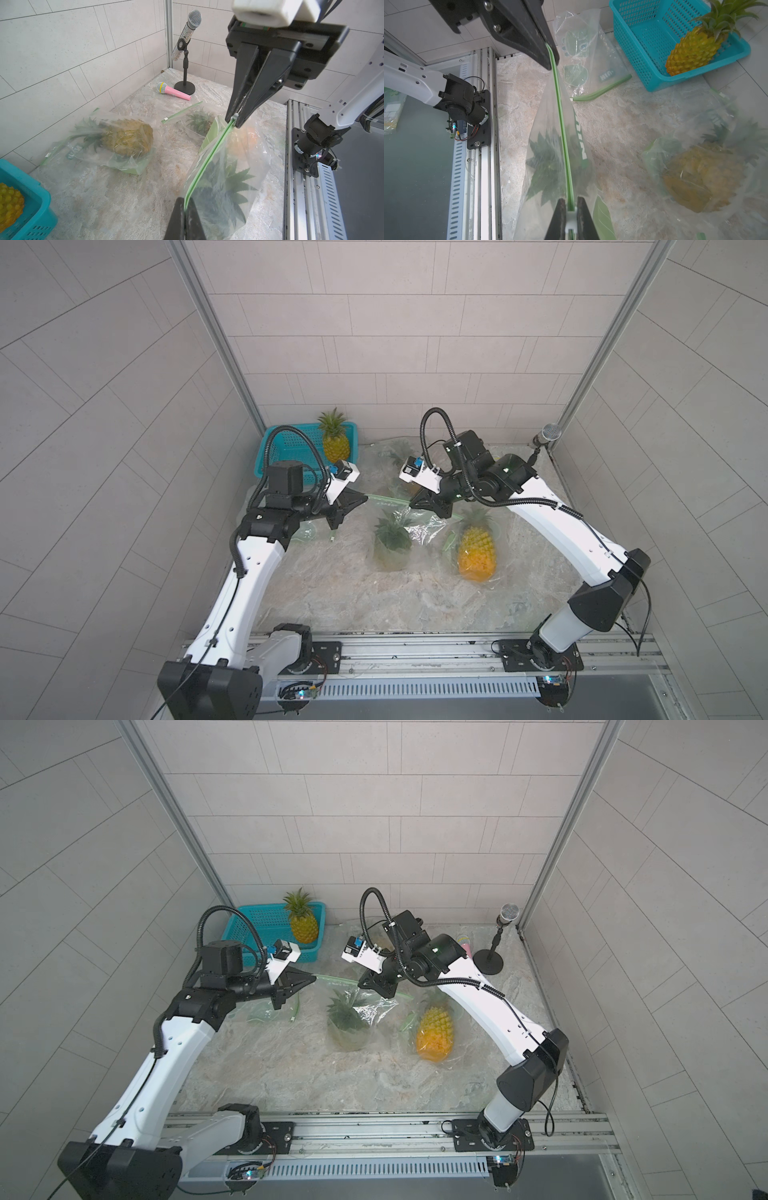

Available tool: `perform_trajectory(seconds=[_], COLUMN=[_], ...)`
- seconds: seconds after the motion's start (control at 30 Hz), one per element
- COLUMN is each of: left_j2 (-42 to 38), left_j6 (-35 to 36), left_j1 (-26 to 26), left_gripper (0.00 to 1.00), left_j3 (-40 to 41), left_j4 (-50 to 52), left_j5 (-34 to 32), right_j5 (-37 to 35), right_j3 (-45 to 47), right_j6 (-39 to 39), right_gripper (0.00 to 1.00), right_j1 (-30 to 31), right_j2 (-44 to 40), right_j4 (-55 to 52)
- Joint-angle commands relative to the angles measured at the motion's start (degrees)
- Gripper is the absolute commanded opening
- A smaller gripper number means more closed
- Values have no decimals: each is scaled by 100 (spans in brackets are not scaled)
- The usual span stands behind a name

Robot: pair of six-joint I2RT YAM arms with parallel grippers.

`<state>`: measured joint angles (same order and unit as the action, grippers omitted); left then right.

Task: Open the zip-top bag and take out the pineapple
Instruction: Unzip the zipper on the zipper food storage bag.

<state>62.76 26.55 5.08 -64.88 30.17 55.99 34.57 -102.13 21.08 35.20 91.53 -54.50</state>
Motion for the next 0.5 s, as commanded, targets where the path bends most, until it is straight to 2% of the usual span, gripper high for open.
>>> perform_trajectory(seconds=[0.0,0.47], left_j2=[-192,-203], left_j6=[-30,-54], left_j1=[-214,-295], left_gripper=[0,0], left_j3=[2,54], left_j4=[-469,-552], left_j5=[-297,-394], right_j5=[-510,-817], right_j3=[103,496], right_j6=[159,203], right_gripper=[10,10], right_j1=[-196,-542], right_j2=[-379,-907], right_j4=[-758,-1095])
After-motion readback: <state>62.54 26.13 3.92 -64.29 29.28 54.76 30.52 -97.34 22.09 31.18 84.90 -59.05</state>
